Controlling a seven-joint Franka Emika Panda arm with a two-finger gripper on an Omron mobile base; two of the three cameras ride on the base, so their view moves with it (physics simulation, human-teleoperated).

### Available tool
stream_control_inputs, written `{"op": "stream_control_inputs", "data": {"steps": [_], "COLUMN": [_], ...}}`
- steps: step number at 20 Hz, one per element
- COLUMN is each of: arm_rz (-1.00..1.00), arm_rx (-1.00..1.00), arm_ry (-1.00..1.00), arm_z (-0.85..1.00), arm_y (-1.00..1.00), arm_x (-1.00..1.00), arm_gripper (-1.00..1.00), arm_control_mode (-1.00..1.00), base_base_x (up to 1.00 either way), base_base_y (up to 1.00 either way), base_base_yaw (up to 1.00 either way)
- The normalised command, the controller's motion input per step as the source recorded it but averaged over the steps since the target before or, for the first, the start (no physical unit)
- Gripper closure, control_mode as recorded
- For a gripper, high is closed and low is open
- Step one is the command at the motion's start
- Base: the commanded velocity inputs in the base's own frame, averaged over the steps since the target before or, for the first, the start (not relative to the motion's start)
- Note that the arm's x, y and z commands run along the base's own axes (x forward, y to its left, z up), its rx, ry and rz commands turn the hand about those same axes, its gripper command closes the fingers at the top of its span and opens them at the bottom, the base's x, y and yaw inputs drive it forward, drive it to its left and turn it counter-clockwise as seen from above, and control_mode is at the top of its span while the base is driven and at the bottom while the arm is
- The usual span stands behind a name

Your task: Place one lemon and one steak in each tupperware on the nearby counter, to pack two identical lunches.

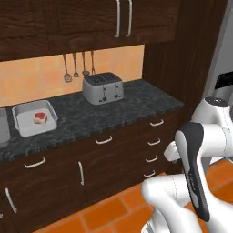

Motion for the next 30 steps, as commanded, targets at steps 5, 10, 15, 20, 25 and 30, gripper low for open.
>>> {"op": "stream_control_inputs", "data": {"steps": [5, 10, 15, 20, 25, 30], "arm_rz": [0.0, 0.0, 0.0, 0.0, 0.0, 0.0], "arm_rx": [0.0, 0.0, 0.0, 0.0, 0.0, 0.0], "arm_ry": [0.0, 0.0, 0.0, 0.0, 0.0, 0.0], "arm_z": [0.0, 0.0, 0.0, 0.0, 0.0, 0.0], "arm_y": [0.0, 0.0, 0.0, 0.0, 0.0, 0.0], "arm_x": [0.0, 0.0, 0.0, 0.0, 0.0, 0.0], "arm_gripper": [-1.0, -1.0, -1.0, -1.0, -1.0, -1.0], "arm_control_mode": [1.0, 1.0, 1.0, 1.0, 1.0, 1.0], "base_base_x": [0.17, 0.68, 0.56, 0.15, 0.43, 0.82], "base_base_y": [-1.0, -0.83, -0.83, -0.92, -0.57, -0.31], "base_base_yaw": [-0.03, 0.1, 0.12, 0.02, 0.08, 0.16]}}
